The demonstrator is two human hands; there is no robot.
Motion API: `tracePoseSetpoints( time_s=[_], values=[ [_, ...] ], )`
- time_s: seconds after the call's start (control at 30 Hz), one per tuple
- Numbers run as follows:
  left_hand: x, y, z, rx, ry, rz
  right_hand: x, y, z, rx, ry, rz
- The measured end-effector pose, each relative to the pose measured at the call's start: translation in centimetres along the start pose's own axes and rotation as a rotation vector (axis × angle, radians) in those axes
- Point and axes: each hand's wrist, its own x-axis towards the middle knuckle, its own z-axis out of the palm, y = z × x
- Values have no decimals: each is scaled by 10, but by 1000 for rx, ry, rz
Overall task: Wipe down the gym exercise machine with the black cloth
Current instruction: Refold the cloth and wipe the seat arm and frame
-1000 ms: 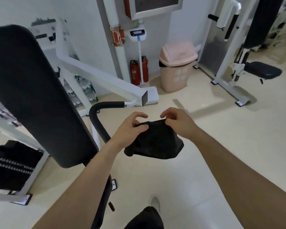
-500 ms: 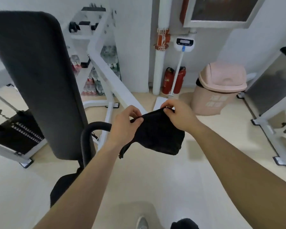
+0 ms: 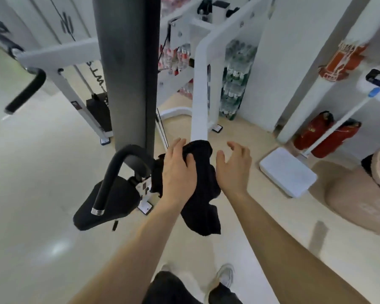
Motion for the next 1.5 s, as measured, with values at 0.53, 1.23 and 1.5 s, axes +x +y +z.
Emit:
tracePoseSetpoints(
  time_s=[0.53, 1.23, 1.5],
  values=[
    [38, -12, 43, -177, -278, -229, 1, 18, 51, 623, -488, 137],
    [20, -17, 42, -190, -239, -199, -21, 23, 47, 553, -450, 176],
    [64, -13, 53, -168, -249, -184, 29, 10, 60, 533, -412, 166]
  ],
)
